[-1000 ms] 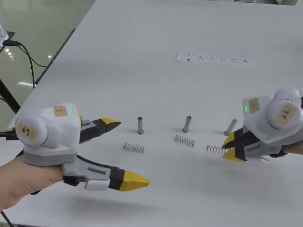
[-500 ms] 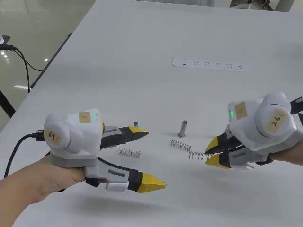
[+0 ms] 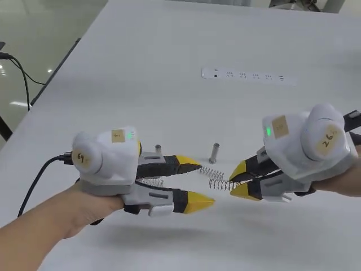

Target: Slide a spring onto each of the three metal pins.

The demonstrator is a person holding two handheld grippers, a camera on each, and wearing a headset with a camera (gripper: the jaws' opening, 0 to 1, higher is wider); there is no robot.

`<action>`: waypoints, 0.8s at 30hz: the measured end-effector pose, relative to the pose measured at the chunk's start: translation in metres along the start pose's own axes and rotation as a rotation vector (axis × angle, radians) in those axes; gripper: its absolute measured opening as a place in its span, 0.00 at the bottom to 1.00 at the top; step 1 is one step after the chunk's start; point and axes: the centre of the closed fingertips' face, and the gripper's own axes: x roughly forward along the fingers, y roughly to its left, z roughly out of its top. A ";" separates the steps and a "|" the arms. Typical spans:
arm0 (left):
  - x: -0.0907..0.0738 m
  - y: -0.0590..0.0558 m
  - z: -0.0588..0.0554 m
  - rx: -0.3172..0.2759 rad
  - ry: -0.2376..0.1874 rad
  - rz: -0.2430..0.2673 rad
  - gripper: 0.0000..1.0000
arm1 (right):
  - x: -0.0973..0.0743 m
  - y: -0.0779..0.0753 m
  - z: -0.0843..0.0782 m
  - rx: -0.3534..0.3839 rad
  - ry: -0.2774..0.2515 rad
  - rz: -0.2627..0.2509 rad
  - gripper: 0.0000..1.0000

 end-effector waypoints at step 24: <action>0.018 -0.017 0.017 0.007 -0.045 -0.078 0.06 | -0.014 0.005 0.011 -0.034 -0.031 -0.011 0.08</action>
